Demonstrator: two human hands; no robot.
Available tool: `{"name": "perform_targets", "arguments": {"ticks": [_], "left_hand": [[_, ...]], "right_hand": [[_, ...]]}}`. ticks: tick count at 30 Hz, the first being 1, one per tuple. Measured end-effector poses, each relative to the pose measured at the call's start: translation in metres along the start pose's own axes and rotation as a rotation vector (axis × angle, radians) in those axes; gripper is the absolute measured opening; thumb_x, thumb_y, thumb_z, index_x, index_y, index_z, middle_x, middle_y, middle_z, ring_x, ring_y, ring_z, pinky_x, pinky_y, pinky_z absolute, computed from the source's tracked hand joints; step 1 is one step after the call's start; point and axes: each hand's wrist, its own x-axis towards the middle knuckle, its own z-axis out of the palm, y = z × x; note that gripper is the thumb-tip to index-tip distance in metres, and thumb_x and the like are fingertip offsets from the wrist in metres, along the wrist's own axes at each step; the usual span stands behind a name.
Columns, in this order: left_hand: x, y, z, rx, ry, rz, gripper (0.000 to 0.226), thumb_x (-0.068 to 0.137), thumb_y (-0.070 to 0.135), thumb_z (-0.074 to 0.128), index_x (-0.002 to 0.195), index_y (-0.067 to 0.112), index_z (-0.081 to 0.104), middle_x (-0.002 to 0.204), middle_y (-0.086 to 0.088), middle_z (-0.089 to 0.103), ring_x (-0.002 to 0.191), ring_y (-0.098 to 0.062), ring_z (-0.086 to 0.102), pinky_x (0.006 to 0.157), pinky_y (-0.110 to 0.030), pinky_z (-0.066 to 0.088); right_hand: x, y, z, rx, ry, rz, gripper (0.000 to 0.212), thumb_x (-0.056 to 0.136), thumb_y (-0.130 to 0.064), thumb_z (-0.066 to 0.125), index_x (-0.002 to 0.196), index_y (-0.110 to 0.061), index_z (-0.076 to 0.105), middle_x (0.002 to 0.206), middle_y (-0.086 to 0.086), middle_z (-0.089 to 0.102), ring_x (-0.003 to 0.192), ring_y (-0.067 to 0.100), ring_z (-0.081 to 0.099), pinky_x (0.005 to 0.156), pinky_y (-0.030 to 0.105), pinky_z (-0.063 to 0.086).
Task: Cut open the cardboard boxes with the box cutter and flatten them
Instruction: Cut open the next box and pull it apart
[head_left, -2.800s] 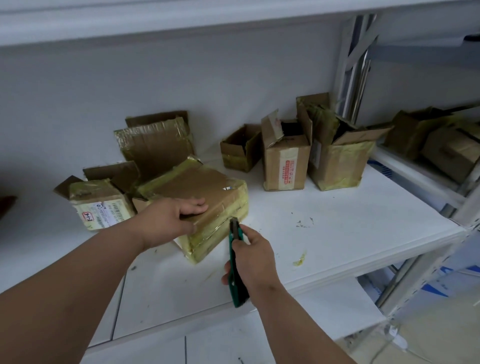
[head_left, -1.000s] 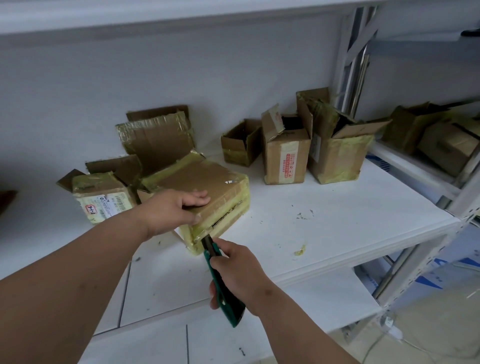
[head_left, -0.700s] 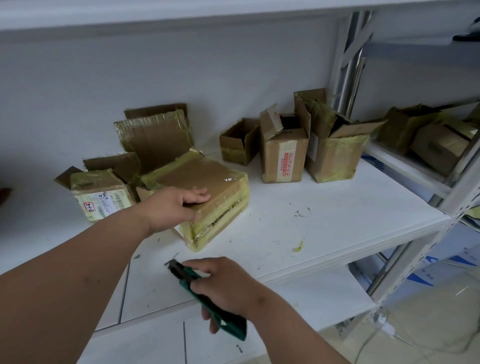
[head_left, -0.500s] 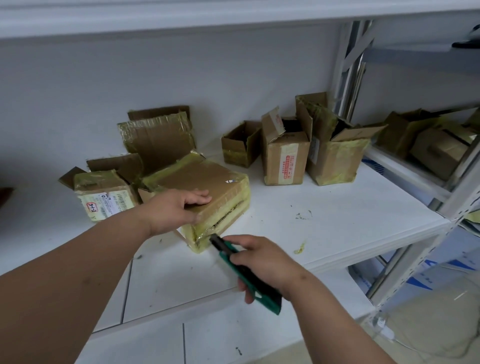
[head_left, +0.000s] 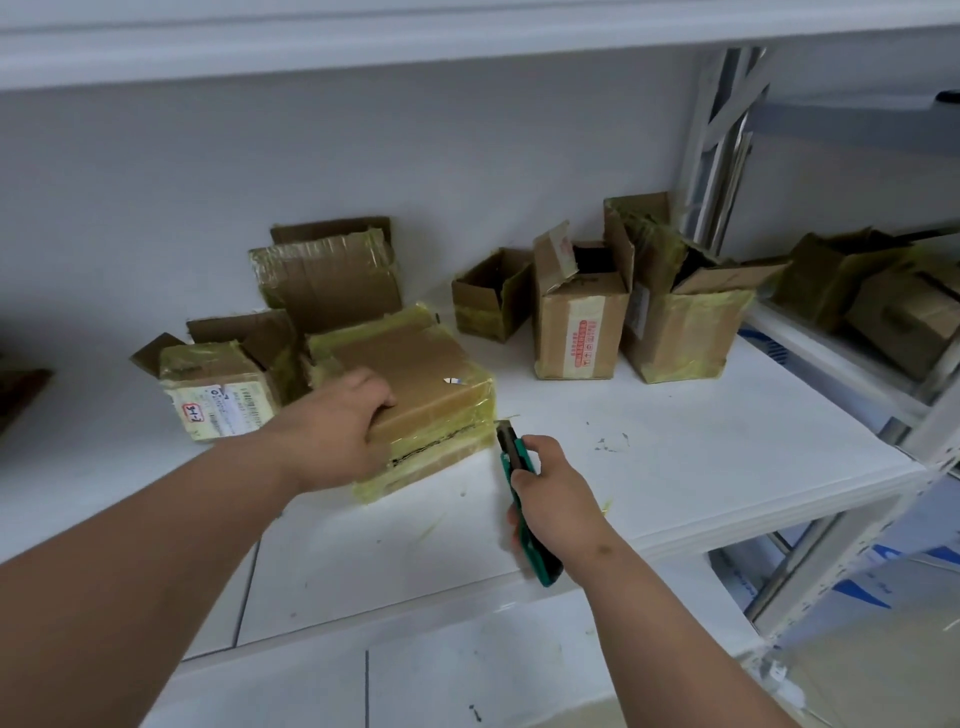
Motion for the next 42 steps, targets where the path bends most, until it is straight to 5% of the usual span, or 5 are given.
{"name": "perform_targets", "arguments": {"ticks": [8, 20, 26, 35, 42], "left_hand": [[0.01, 0.025, 0.017, 0.363, 0.136, -0.077, 0.053, 0.079, 0.048, 0.068, 0.12, 0.028, 0.041, 0.12, 0.003, 0.044, 0.1, -0.018, 0.047, 0.086, -0.033, 0.048], [0.017, 0.028, 0.009, 0.375, 0.054, -0.072, 0.056, 0.077, 0.043, 0.073, 0.123, 0.029, 0.043, 0.102, 0.008, 0.035, 0.088, -0.013, 0.04, 0.072, -0.025, 0.039], [0.014, 0.024, 0.009, 0.353, 0.061, -0.062, 0.049, 0.084, 0.043, 0.067, 0.126, 0.029, 0.046, 0.113, 0.006, 0.047, 0.095, -0.014, 0.048, 0.077, -0.025, 0.044], [0.007, 0.017, 0.005, 0.245, 0.036, -0.088, 0.065, 0.085, 0.049, 0.065, 0.143, 0.031, 0.041, 0.128, 0.009, 0.048, 0.11, -0.012, 0.05, 0.087, -0.023, 0.042], [0.006, 0.015, 0.005, 0.245, -0.016, -0.092, 0.085, 0.078, 0.055, 0.071, 0.15, 0.031, 0.032, 0.14, 0.01, 0.04, 0.122, -0.013, 0.046, 0.093, -0.023, 0.041]], "right_hand": [[0.02, 0.006, -0.01, 0.062, 0.18, 0.019, 0.04, 0.098, -0.017, 0.036, 0.132, -0.037, 0.042, 0.079, 0.009, 0.066, 0.051, 0.02, 0.063, 0.068, 0.041, 0.058], [0.047, 0.015, -0.025, -0.933, 0.3, -0.114, 0.047, 0.095, -0.026, 0.04, 0.142, -0.032, 0.04, 0.123, 0.003, 0.054, 0.121, 0.027, 0.046, 0.11, 0.05, 0.019], [0.048, -0.006, -0.013, -0.677, 0.308, -0.336, 0.048, 0.097, -0.021, 0.045, 0.144, -0.032, 0.043, 0.142, -0.004, 0.045, 0.133, 0.02, 0.038, 0.11, 0.043, 0.02], [0.056, -0.021, 0.018, 0.018, 0.231, -0.271, 0.011, 0.087, -0.013, 0.056, 0.081, -0.019, 0.062, 0.085, 0.0, 0.068, 0.078, 0.019, 0.064, 0.065, 0.034, 0.052], [0.064, -0.018, 0.017, 0.156, 0.151, -0.175, 0.012, 0.094, -0.021, 0.058, 0.105, -0.019, 0.055, 0.085, -0.006, 0.06, 0.074, 0.007, 0.054, 0.062, 0.024, 0.042]]}}
